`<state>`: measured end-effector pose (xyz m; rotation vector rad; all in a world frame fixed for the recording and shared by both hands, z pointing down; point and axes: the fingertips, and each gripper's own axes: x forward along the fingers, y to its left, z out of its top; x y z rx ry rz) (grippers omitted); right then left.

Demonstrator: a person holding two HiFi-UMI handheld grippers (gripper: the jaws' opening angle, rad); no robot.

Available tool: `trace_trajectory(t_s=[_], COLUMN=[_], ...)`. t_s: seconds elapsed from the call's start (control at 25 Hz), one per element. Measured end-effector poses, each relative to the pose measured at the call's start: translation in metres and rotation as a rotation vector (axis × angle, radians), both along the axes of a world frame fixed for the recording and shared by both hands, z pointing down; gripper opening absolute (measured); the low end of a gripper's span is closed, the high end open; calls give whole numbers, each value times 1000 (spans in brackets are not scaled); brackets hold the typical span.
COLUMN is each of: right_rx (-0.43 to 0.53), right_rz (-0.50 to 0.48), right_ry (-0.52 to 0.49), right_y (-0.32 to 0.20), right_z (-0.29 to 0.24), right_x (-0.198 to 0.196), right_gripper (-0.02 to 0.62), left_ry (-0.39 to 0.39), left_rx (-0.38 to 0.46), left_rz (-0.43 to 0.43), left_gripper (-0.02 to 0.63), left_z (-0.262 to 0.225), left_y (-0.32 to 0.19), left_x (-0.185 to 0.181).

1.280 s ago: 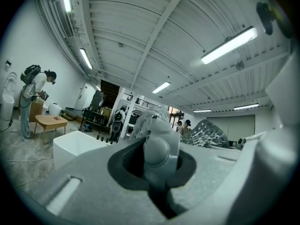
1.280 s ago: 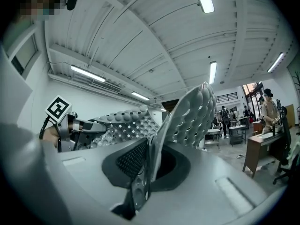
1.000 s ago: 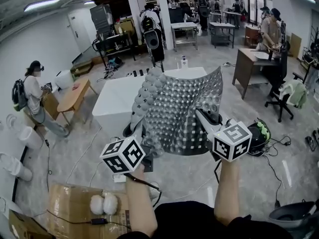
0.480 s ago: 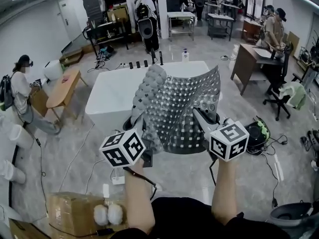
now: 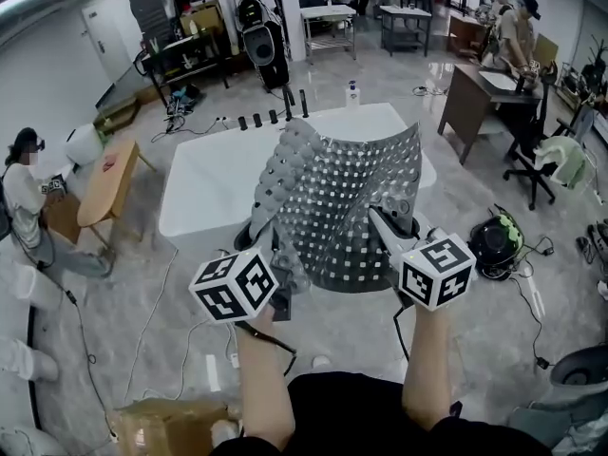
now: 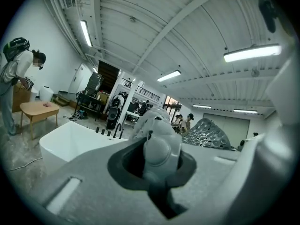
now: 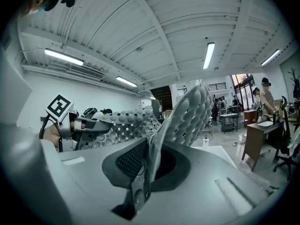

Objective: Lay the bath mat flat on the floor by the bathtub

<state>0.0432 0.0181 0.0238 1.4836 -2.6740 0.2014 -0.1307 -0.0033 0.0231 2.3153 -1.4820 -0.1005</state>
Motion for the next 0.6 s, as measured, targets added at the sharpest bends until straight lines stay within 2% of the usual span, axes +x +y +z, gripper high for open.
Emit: trace_trajectory(t_s=[0.28,0.6], right_rx=[-94,-162], right_rz=[18,10], right_ry=[33,90], right_y=[-38,-51], right_z=[38,66], right_x=[-22,-26], right_gripper=[25,25], left_ry=[44,96], left_rx=[-86,-148], left_rz=[20,11], left_gripper=[21,21], left_z=[44,79], left_y=[-39,-58], left_x=[-17,-22])
